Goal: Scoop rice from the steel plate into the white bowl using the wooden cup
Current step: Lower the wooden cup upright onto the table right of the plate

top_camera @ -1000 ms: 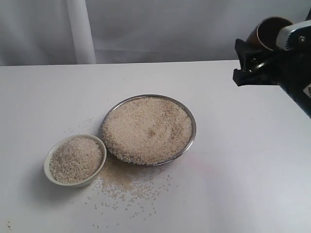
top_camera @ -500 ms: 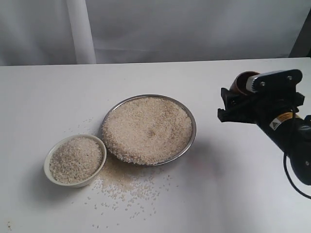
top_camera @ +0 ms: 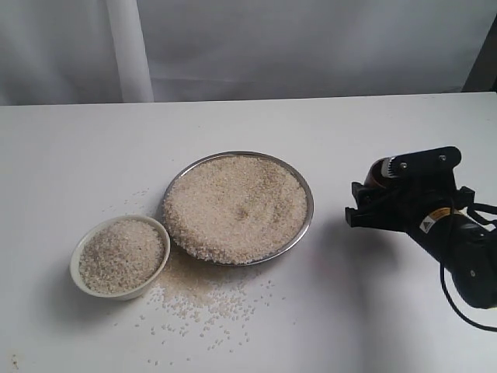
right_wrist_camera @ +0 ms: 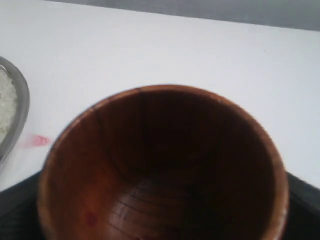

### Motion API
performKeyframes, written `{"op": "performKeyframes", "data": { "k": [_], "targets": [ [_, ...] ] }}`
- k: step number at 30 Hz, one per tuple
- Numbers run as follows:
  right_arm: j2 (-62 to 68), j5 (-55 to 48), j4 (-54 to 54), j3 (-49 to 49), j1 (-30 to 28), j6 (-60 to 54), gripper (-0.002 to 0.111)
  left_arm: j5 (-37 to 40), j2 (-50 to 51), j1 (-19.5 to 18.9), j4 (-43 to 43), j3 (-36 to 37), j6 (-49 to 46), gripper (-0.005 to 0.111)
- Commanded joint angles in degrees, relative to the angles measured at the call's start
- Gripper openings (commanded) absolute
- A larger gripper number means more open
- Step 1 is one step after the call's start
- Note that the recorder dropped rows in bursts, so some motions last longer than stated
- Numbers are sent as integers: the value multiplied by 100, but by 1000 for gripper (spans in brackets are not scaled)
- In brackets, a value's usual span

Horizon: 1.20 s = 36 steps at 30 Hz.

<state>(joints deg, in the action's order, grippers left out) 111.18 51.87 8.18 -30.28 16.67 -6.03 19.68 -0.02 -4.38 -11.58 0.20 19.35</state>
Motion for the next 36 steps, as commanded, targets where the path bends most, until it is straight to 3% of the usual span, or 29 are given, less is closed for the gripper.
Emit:
{"op": "performKeyframes", "data": {
  "k": [1,11,28,31,33,34,36],
  "targets": [
    [4,-332,12,24,-16,39,0,-35,2,37,33,-20,10,0],
    [4,-969,28,24,-16,28,0,-35,2,37,33,-20,10,0],
    [4,-1056,13,24,-5,28,1,-35,2,37,33,-20,10,0],
    [4,-1056,13,24,-5,28,9,-35,2,37,33,-20,10,0],
    [4,-1056,13,24,-5,28,27,-35,2,37,33,-20,10,0],
    [4,-1056,13,24,-5,17,43,-35,2,37,33,-20,10,0],
    [4,-1056,0,24,-5,-21,62,-35,2,37,33,-20,10,0]
  ]
}}
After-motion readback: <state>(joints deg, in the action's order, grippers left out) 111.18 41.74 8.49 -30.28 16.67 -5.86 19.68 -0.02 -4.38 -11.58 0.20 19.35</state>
